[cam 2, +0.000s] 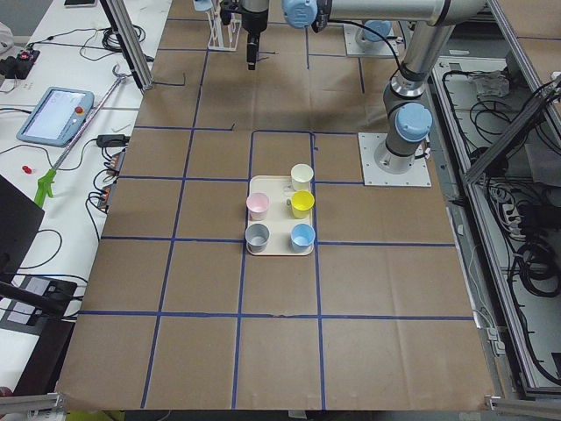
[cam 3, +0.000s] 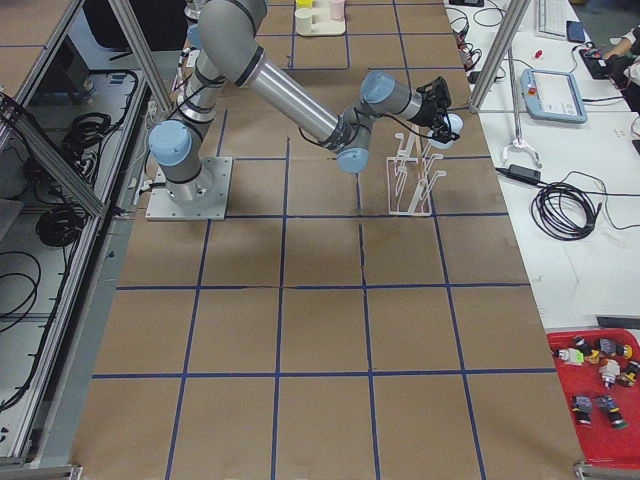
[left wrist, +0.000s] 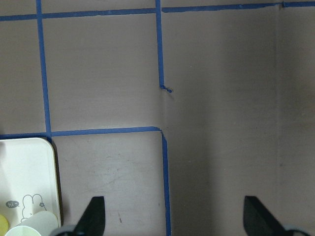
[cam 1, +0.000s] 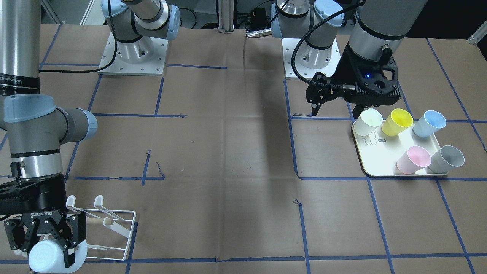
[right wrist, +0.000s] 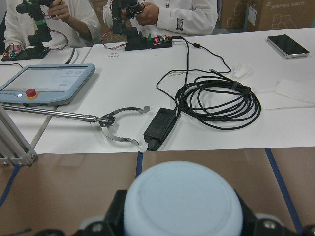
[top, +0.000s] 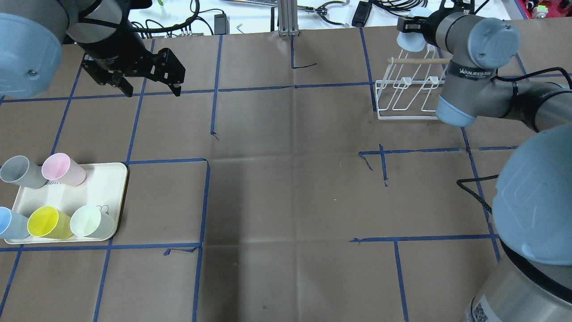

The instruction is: Transfer IKEA cup to right arm and place on rack

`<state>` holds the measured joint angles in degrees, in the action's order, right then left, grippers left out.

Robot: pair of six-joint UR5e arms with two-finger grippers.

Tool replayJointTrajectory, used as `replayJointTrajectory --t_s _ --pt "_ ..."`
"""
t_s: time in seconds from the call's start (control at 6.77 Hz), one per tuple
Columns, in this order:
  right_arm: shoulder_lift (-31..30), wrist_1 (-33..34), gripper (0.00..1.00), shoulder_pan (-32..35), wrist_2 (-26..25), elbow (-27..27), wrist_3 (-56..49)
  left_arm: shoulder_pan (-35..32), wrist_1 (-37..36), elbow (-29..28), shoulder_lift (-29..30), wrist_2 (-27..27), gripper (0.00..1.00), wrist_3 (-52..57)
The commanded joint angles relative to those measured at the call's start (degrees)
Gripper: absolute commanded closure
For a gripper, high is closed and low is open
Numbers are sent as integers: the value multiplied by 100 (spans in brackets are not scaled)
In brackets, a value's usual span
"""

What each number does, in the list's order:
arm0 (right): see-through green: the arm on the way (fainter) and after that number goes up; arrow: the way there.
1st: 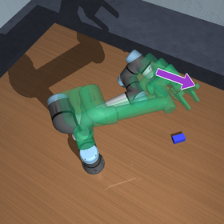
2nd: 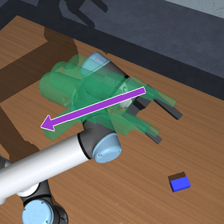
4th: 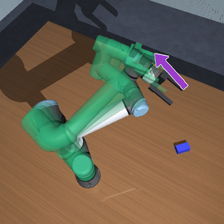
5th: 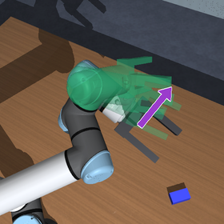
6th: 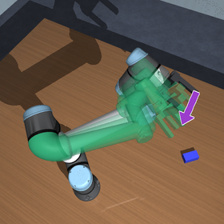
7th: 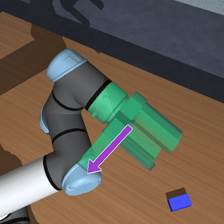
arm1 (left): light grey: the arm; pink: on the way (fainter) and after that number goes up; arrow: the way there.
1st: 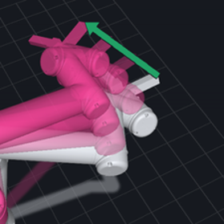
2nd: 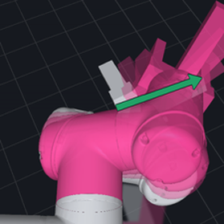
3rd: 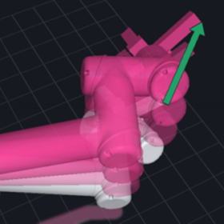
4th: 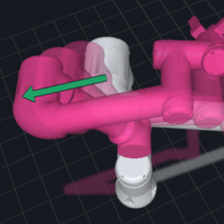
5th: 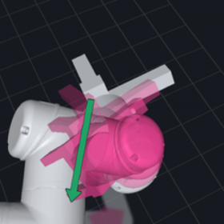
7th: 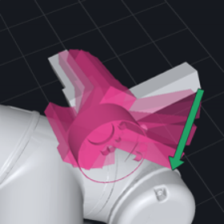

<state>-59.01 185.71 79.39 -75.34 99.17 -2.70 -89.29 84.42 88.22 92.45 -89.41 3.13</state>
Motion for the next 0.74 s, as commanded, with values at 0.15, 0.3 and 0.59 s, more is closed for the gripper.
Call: replayJointTrajectory --t_s 0.15,0.3,0.59 --pt "3 0 76 181 2 182 23 0 -13 2 -7 3 0 -76" --pt "12 9 4 217 11 147 102 0 -13 2 -16 3 0 -76" --pt "4 0 0 217 11 164 32 0 -22 2 -16 3 0 -76"
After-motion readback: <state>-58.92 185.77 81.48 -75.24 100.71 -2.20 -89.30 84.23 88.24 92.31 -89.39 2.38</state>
